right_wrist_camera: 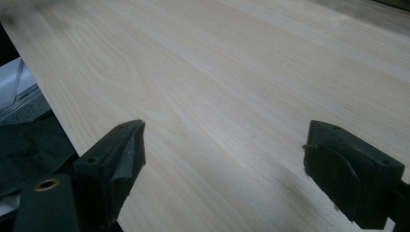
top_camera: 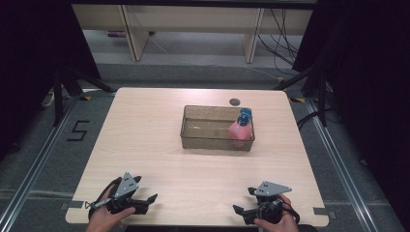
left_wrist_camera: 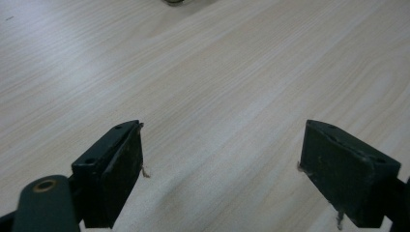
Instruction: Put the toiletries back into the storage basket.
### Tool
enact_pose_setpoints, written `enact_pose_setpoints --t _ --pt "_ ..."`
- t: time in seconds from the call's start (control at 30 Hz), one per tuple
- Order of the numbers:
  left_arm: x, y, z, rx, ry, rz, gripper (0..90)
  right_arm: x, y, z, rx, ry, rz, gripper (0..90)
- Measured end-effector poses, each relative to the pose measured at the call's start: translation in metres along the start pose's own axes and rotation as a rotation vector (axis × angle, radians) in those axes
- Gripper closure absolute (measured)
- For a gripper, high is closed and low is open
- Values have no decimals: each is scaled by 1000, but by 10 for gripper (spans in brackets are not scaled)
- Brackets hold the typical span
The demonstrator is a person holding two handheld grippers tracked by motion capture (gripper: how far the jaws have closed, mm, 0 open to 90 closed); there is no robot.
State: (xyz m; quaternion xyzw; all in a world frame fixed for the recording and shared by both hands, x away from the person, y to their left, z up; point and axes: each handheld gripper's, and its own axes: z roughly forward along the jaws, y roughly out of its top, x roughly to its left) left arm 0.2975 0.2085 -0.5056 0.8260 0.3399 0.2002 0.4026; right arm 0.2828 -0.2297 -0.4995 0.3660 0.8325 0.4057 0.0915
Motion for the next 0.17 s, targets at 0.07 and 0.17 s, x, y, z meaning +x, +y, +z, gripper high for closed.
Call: enact_pose_setpoints --t 0.07,0.17 --pt "0 0 0 -4 0 -4 150 0 0 0 1 1 0 157" --pt "-1 0 0 -11 -2 -13 150 -1 0 1 12 35 -1 157"
